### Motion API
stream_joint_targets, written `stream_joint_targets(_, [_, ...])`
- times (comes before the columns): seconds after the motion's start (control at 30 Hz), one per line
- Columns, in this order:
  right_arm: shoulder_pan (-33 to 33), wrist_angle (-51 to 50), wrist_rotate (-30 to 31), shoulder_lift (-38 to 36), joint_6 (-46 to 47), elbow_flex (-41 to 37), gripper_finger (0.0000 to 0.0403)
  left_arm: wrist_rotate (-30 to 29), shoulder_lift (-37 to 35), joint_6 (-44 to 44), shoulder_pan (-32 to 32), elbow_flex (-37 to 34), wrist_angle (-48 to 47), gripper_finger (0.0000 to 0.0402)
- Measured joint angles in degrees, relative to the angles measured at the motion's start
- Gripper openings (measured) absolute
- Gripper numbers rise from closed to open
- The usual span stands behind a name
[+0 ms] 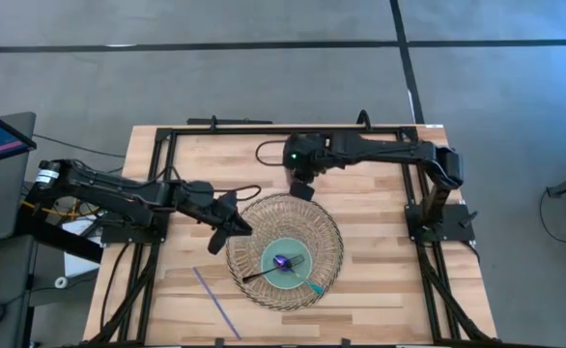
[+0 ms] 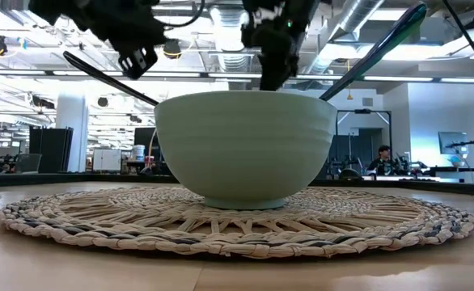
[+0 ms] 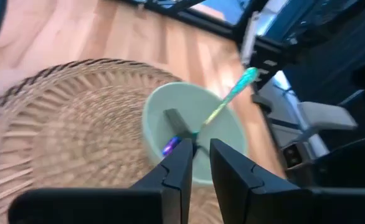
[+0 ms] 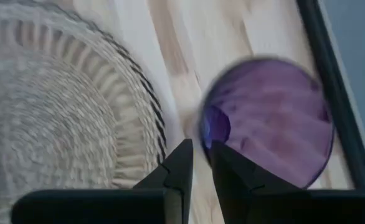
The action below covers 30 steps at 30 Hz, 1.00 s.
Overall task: Pick & Place Utensil
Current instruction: Put the purple cup on the brown mat to the top right of the green bowl
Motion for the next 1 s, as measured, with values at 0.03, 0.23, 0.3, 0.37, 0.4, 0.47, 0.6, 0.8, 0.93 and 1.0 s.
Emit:
stream_joint_targets(0.03, [-0.72, -0.52, -0.52, 0.18, 0.01, -0.05, 0.0052, -0.86, 0.01, 0.36, 0.0, -0.39, -0.01, 0.0057])
stream_joint_targets(0.23, [-2.98, 0.08, -1.63, 0.11, 0.05, -0.02, 0.0052, -3.89, 0.03, 1.44, 0.0, -1.35, 0.11, 0.0057])
stream_joint_targets(0.3, [-3.31, 0.04, -2.12, 0.11, 0.03, -0.02, 0.0052, -3.95, 0.03, 1.44, 0.0, -1.35, 0.19, 0.0057])
stream_joint_targets(0.37, [-3.55, 0.19, -4.14, 0.11, -0.62, -0.02, 0.0052, -3.95, 0.03, 1.44, 0.0, -1.35, 0.21, 0.0057])
stream_joint_targets(0.4, [-3.52, 0.22, -5.13, 0.11, -1.04, -0.02, 0.0052, -3.95, 0.03, 1.44, 0.0, -1.35, 0.21, 0.0057])
stream_joint_targets(0.47, [-3.47, 0.55, -6.35, 0.11, -1.72, -0.02, 0.0052, -3.95, 0.03, 1.44, 0.0, -1.35, 0.23, 0.0057])
stream_joint_targets(0.6, [-2.97, 0.74, -6.38, 0.11, -1.92, -0.02, 0.0052, -3.95, 0.03, 1.44, 0.0, -1.35, 0.29, 0.0057])
stream_joint_targets(0.8, [-2.99, 0.77, -6.34, 0.11, -2.48, -0.04, 0.0052, -3.95, 0.03, 1.44, 0.0, -1.3, 0.43, 0.0057])
stream_joint_targets(0.93, [-3.12, 0.91, -6.18, 0.11, -2.53, -0.04, 0.0052, -3.95, 0.03, 1.44, 0.0, -1.3, 0.45, 0.0057])
stream_joint_targets(1.0, [-3.12, 0.94, -6.18, 0.11, -2.53, -0.04, 0.0052, -3.95, 0.03, 1.44, 0.0, -1.3, 0.43, 0.0057])
